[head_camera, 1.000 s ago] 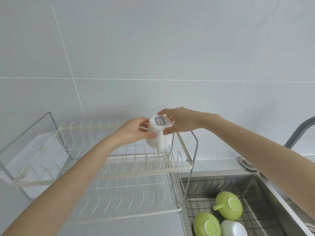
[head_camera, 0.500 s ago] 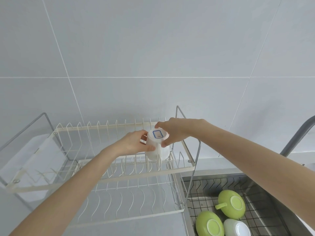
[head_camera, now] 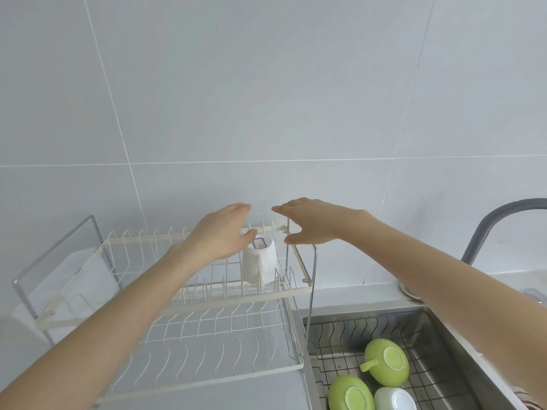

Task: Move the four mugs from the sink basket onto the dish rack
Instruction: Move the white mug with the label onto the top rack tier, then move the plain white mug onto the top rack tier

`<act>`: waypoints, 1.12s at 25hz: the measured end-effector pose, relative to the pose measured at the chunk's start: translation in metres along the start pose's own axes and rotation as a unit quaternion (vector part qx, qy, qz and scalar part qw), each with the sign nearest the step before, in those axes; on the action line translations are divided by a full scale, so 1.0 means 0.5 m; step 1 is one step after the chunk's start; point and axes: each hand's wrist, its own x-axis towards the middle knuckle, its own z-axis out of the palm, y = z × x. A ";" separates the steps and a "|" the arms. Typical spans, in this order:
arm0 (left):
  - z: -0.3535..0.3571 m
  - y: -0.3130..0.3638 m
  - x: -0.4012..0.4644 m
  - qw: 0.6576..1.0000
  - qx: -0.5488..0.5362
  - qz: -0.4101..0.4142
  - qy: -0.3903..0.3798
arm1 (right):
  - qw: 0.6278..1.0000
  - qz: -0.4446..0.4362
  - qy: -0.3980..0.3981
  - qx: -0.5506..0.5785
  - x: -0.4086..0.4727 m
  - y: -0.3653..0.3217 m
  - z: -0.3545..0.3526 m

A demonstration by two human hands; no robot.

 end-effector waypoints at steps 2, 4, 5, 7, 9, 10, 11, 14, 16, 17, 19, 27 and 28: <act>-0.019 0.045 -0.022 0.998 0.040 0.029 0.048 | 0.999 0.005 0.043 -0.004 -0.050 0.011 -0.008; -0.024 0.088 -0.039 0.995 0.064 0.043 0.063 | 0.998 0.015 0.068 -0.005 -0.098 0.028 -0.006; -0.022 0.107 -0.044 0.995 0.070 0.043 0.060 | 0.997 0.022 0.072 -0.006 -0.120 0.037 -0.001; -0.013 0.144 -0.050 0.994 0.076 0.047 0.055 | 0.996 0.040 0.074 -0.002 -0.156 0.060 0.011; 0.001 0.183 -0.051 0.993 0.083 0.057 0.057 | 0.995 0.055 0.078 0.007 -0.188 0.086 0.027; 0.009 0.203 -0.051 0.993 0.085 0.063 0.057 | 0.995 0.063 0.080 0.012 -0.201 0.100 0.037; 0.019 0.223 -0.050 0.992 0.087 0.067 0.054 | 0.994 0.069 0.081 0.015 -0.214 0.114 0.048; 0.059 0.283 -0.042 0.992 0.091 0.076 0.043 | 0.993 0.087 0.083 0.018 -0.251 0.163 0.086; 0.091 0.318 -0.033 0.992 0.094 0.078 0.036 | 0.992 0.097 0.081 0.021 -0.272 0.198 0.111; 0.108 0.334 -0.028 0.992 0.095 0.077 0.030 | 0.992 0.100 0.077 0.024 -0.282 0.216 0.124; 0.141 0.365 -0.019 0.993 0.095 0.069 0.014 | 0.992 0.102 0.067 0.030 -0.299 0.251 0.151; 0.285 0.460 0.000 0.995 0.065 0.027 -0.066 | 0.991 0.098 0.005 0.096 -0.350 0.368 0.291; 0.303 0.466 0.000 0.995 0.060 0.020 -0.077 | 0.990 0.096 -0.005 0.107 -0.354 0.377 0.311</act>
